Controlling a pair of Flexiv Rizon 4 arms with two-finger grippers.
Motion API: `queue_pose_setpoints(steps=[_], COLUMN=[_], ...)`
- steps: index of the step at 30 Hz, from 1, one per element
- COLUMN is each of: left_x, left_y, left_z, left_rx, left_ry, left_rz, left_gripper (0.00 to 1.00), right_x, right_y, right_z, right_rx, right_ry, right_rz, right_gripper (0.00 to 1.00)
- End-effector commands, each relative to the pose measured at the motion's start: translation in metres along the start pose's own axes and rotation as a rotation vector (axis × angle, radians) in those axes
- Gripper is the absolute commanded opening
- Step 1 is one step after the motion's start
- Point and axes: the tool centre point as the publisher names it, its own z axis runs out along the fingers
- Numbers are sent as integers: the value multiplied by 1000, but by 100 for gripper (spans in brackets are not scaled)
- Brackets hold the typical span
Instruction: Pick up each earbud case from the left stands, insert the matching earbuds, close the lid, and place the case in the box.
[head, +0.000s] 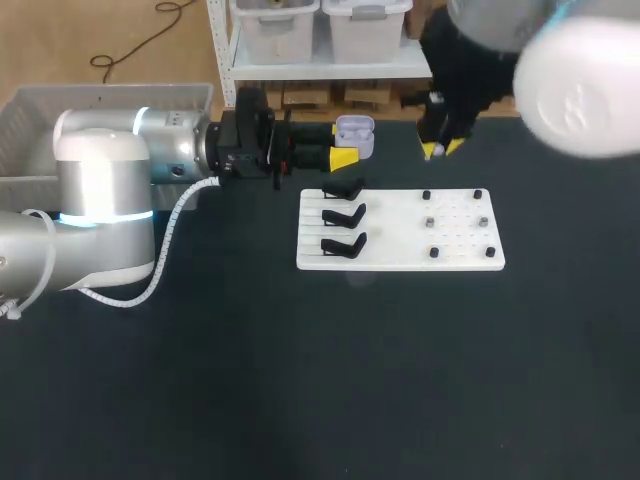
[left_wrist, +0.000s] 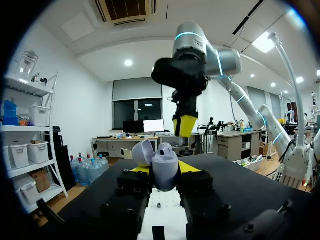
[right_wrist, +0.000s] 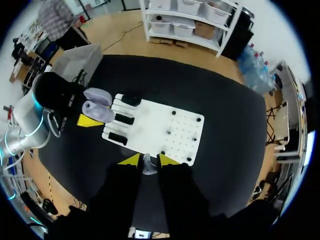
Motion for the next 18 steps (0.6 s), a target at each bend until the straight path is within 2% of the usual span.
queue_pose_setpoints(steps=[1,7,18], left_x=[1,1,1], left_y=[-1,-1,-1], left_z=[0,0,0], left_rx=[-5,-5,-5], left_ry=[-1,-1,-1], left_rz=[3,3,3], left_gripper=[0,0,0], right_x=[-16,-23,-35], right_y=[17,37,56], right_z=[-8,-9,-12], right_rx=[10,20,25], right_ry=[153,182,166], right_rz=[-49,-132,-152], right_gripper=[0,0,0])
